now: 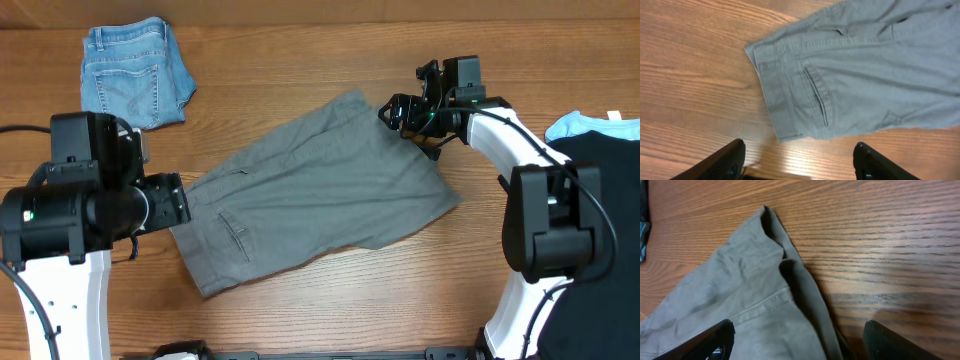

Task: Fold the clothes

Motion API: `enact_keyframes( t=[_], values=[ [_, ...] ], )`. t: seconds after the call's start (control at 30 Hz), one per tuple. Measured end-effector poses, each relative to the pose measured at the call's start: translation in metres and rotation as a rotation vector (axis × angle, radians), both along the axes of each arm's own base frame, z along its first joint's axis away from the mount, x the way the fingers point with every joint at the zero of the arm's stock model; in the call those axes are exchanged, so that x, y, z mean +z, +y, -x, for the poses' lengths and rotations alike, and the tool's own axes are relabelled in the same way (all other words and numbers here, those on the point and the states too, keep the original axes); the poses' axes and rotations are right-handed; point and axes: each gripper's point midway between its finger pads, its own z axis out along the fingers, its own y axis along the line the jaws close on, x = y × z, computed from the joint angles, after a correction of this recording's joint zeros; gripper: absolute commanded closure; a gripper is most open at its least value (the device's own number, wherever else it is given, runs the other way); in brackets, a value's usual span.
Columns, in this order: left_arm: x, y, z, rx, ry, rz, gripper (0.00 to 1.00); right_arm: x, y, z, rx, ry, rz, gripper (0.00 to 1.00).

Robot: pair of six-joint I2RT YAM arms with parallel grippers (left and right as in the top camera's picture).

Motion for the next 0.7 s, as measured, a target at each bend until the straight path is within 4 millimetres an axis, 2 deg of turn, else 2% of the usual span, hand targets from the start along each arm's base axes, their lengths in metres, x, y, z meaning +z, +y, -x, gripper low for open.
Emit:
enact_keyframes(
  t=[0.07,0.17,0.3,0.33,0.4,0.47,0.57,0.7],
  values=[
    [-0.001,-0.002,0.003,-0.003,0.01,0.008,0.28,-0.006,0.003,-0.001,0.007,0.005,-0.012,0.13],
    [-0.001,-0.002,0.004,-0.003,0.014,0.012,0.27,-0.012,0.011,0.0,0.027,0.011,-0.02,0.19],
    [-0.004,-0.002,0.005,-0.003,0.024,0.013,0.27,-0.011,0.027,0.002,0.064,-0.005,-0.031,0.32],
    [-0.006,-0.002,0.006,-0.003,0.031,0.014,0.27,-0.01,0.031,0.001,0.071,-0.013,-0.033,0.38],
    [-0.012,-0.003,0.007,-0.003,0.048,0.015,0.28,-0.005,0.036,-0.003,0.087,-0.044,-0.038,0.66],
    [-0.019,-0.003,0.008,-0.003,0.065,0.017,0.28,-0.002,0.037,-0.005,0.086,-0.056,-0.047,0.81],
    [-0.029,-0.003,0.009,-0.003,0.088,0.019,0.28,0.004,0.04,-0.007,0.096,-0.061,-0.076,0.86],
    [-0.043,-0.003,0.01,-0.003,0.113,0.023,0.28,0.022,0.046,-0.012,0.114,-0.064,-0.136,0.93]
  ],
)
